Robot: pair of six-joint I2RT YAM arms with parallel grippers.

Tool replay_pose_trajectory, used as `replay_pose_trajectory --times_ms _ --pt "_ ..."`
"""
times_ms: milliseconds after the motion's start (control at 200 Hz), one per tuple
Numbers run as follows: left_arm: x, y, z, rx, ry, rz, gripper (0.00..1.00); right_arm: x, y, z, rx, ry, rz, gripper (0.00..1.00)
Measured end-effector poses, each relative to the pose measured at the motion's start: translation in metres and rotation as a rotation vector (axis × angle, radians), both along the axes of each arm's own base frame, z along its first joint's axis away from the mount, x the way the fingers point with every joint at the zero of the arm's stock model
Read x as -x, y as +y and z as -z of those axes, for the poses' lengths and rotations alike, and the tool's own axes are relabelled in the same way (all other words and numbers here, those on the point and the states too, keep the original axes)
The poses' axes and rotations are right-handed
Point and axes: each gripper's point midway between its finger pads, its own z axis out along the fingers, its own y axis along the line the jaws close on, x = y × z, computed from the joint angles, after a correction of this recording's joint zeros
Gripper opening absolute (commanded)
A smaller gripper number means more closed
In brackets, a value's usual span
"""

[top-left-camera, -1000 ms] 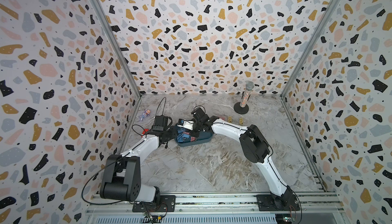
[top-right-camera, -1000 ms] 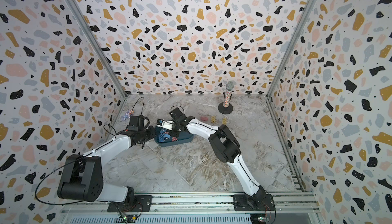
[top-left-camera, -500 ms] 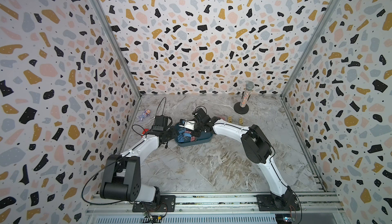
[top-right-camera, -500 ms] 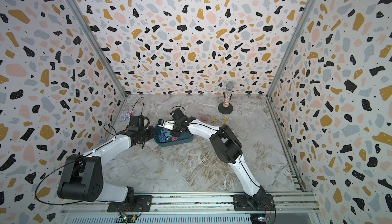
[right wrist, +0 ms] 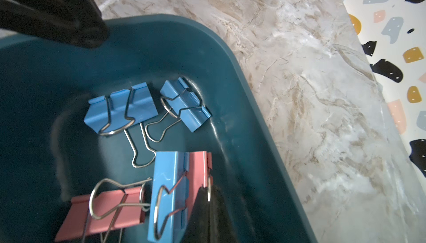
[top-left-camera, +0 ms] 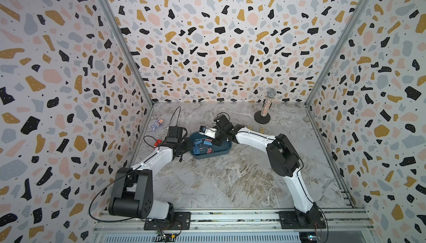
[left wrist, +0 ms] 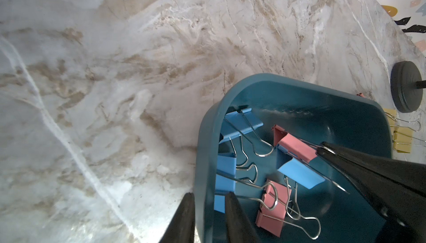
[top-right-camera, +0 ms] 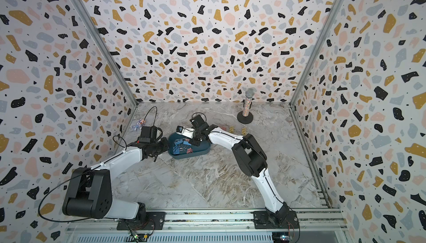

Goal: Take out the binder clips from the storage box
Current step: Move the binder clip to the storage box.

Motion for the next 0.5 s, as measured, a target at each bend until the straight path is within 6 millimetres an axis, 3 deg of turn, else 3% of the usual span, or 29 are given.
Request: replay_pose_trajectory --times_ms 250,501 --pt "0.0000 -0.0001 0.0000 0.000 0.000 0.000 0.27 0.0024 -0.0026 0.0080 0.009 0.006 -0.001 0.07" --pt "0.0000 -0.0001 0.0000 0.000 0.000 0.000 0.27 0.0029 -0.0029 0.0094 0.011 0.004 -0.005 0.20"
